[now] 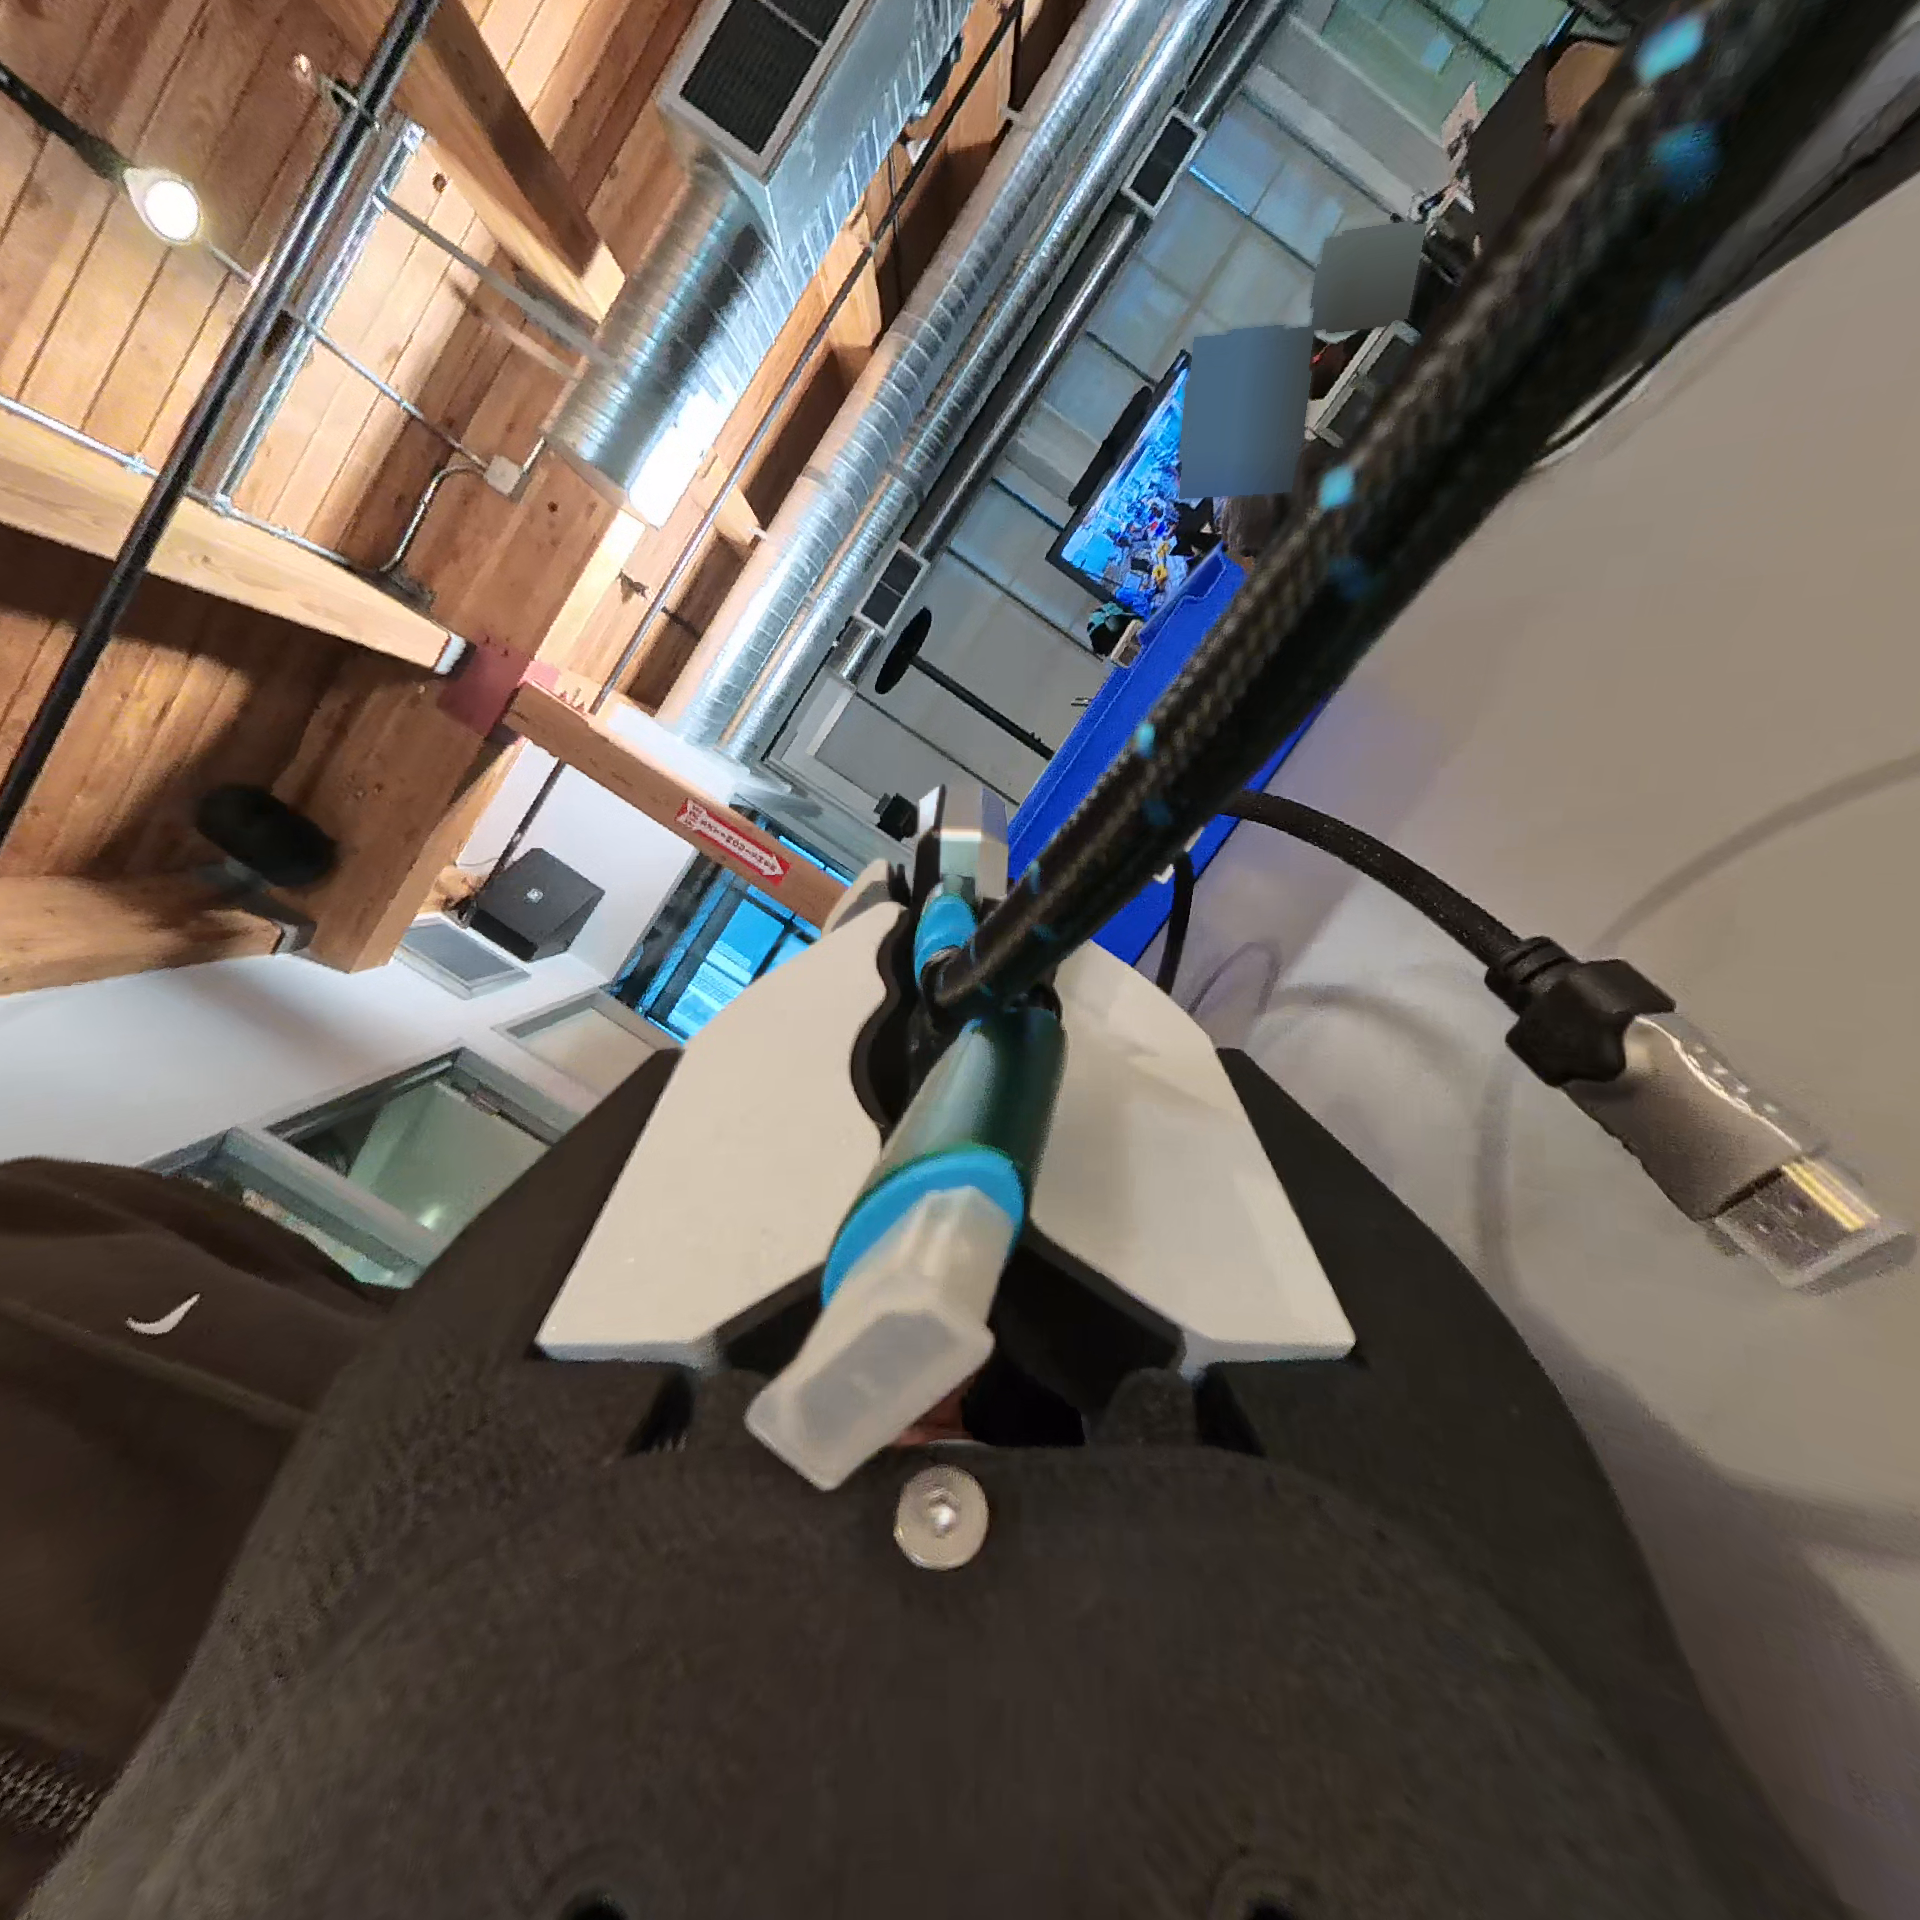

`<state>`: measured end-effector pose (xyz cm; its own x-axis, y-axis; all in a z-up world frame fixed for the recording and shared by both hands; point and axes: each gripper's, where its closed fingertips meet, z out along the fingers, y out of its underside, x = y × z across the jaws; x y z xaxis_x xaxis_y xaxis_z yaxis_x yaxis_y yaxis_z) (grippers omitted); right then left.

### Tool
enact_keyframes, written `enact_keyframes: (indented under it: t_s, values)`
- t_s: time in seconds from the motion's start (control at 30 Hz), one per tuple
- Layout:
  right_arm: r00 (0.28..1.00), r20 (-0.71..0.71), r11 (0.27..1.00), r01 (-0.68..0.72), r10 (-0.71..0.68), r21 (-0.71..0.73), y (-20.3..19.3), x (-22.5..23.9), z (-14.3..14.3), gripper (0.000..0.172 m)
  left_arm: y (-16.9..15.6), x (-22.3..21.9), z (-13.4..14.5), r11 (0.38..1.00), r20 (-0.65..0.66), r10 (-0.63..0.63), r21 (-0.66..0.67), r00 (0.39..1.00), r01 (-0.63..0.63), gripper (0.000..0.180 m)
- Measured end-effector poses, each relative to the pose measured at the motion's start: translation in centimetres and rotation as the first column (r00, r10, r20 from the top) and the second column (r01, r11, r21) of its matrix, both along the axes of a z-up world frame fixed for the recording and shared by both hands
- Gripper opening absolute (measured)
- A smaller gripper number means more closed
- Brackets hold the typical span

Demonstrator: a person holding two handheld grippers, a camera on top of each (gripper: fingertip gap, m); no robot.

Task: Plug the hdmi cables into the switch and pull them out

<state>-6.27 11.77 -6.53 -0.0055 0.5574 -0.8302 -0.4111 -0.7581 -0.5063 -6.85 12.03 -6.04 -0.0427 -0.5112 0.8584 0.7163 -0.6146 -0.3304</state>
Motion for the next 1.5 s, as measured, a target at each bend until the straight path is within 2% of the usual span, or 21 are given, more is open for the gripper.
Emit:
enact_keyframes:
  t_s: [0.07, 0.2, 0.33, 0.43, 0.57, 0.63, 0.67, 0.7, 0.77, 0.87, 0.93, 1.03, 1.07, 1.17, 1.3, 1.4, 1.5]
  values:
    - [1.000, -0.010, 1.000, 0.005, -0.005, -0.002, 0.0, -0.1, 0.1, 0.011, 0.2, -0.2, 0.2, 1.000, -0.004, 0.004, -0.003, 1.000, -0.004, 0.021]
    - [0.995, -0.011, 0.993, 0.093, -0.094, -0.065, -0.1, -0.4, -0.9, 0.011, 0.4, -0.8, -0.9, 0.997, 0.080, 0.047, -0.065, 0.996, -0.042, 0.021]
    - [1.000, 0.016, 0.999, 0.025, -0.024, -0.021, -0.3, -0.4, -0.5, 0.010, 0.3, -0.9, -0.4, 0.998, 0.077, 0.044, -0.038, 0.996, -0.041, 0.021]
    - [0.995, 0.056, 0.996, -0.080, 0.078, 0.050, -0.8, 0.0, 0.1, 0.011, -0.4, -0.1, 0.3, 1.000, -0.005, -0.019, 0.010, 1.000, 0.019, 0.021]
    - [0.999, 0.052, 1.000, -0.002, 0.001, 0.017, -0.6, 0.1, -0.1, 0.010, 0.0, -0.2, 0.0, 1.000, 0.023, -0.002, -0.018, 1.000, 0.002, 0.020]
    - [0.992, -0.031, 0.993, 0.119, -0.120, -0.028, 0.2, 1.3, 0.0, 0.012, 0.4, -1.7, 0.3, 0.997, 0.116, 0.075, -0.022, 0.990, -0.072, 0.045]
    - [0.966, -0.115, 0.971, 0.219, -0.230, -0.096, 1.8, 4.2, 0.2, 0.012, 1.1, -5.8, 0.5, 0.978, 0.252, 0.208, -0.061, 0.945, -0.199, 0.057]
    - [0.937, -0.152, 0.945, 0.293, -0.313, -0.144, 3.2, 7.6, -0.2, 0.011, 1.5, -8.9, 0.2, 0.958, 0.260, 0.286, -0.083, 0.922, -0.274, 0.069]
    - [0.954, -0.092, 0.954, 0.274, -0.286, -0.121, 3.5, 10.2, -0.5, 0.012, 1.2, -11.4, -0.1, 0.948, 0.090, 0.318, -0.016, 0.944, -0.317, 0.093]
    - [0.973, 0.015, 0.972, 0.233, -0.232, -0.028, 1.6, 10.1, 1.6, 0.012, 0.9, -12.2, 0.7, 0.953, 0.098, 0.298, 0.023, 0.949, -0.302, 0.096]
    - [0.970, 0.054, 0.972, 0.234, -0.236, 0.038, 0.6, 11.0, 3.9, 0.012, 0.7, -10.9, 0.8, 0.969, 0.121, 0.232, 0.052, 0.965, -0.240, 0.097]
    - [0.949, 0.087, 0.952, 0.299, -0.304, 0.064, 0.0, 15.6, 6.9, 0.012, 0.8, -8.7, -0.4, 0.989, 0.127, 0.145, 0.019, 0.981, -0.148, 0.094]
    - [0.937, 0.106, 0.943, 0.328, -0.332, 0.054, -0.1, 17.7, 7.4, 0.012, 0.8, -8.1, -0.8, 0.992, 0.115, 0.127, 0.014, 0.985, -0.129, 0.022]
    - [0.903, 0.166, 0.913, 0.407, -0.396, -0.035, -0.9, 24.3, 7.4, 0.012, 0.8, -6.9, -0.9, 0.996, 0.095, 0.078, 0.025, 0.992, -0.080, 0.022]
    - [0.857, 0.232, 0.838, 0.506, -0.461, -0.205, -1.4, 32.2, 4.8, 0.013, 1.3, -6.4, -1.0, 0.998, 0.100, 0.053, 0.016, 0.994, -0.055, 0.022]
    - [0.869, 0.243, 0.818, 0.489, -0.430, -0.302, -0.7, 34.8, 1.7, 0.013, 1.6, -5.9, -1.0, 0.999, 0.099, 0.034, 0.018, 0.994, -0.036, 0.022]
    - [0.900, 0.206, 0.825, 0.434, -0.383, -0.361, 0.3, 34.9, 0.0, 0.026, 1.7, -5.4, -1.0, 1.000, 0.099, 0.022, 0.017, 0.995, -0.023, 0.022]
